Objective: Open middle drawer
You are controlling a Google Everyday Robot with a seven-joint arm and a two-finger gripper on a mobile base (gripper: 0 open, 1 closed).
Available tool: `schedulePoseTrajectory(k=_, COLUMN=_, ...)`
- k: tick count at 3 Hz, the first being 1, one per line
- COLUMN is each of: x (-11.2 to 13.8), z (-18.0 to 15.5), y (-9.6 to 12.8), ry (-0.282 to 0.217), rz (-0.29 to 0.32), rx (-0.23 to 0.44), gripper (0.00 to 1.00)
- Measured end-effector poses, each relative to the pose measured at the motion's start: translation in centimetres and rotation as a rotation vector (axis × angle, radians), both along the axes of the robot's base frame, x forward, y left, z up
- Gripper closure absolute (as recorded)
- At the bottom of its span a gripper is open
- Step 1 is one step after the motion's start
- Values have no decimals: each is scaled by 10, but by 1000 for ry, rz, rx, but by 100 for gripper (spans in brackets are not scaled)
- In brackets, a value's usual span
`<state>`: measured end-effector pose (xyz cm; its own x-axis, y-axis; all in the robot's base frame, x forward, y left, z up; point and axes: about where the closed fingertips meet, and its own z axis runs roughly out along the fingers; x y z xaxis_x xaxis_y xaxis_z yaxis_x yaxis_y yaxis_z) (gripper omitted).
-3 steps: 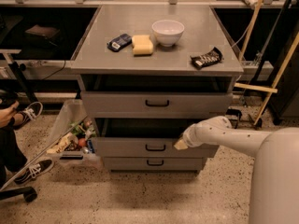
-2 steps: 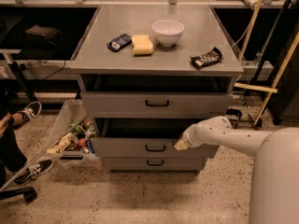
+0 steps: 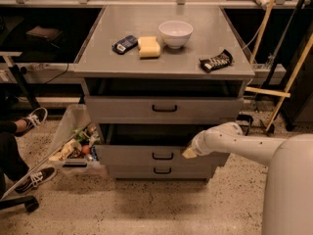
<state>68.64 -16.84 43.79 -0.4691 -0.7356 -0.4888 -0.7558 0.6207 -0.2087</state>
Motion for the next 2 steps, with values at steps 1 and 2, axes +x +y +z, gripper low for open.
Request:
schedulePoseTrajectory(k=1, x=-15, z=-5, y=-4, ry=-14, rz=0, rx=3, gripper=100)
schedulePoseTrajectory(k=2, x=-15, z=-1, y=-3, ry=-14, rz=0, rx=3, gripper=100)
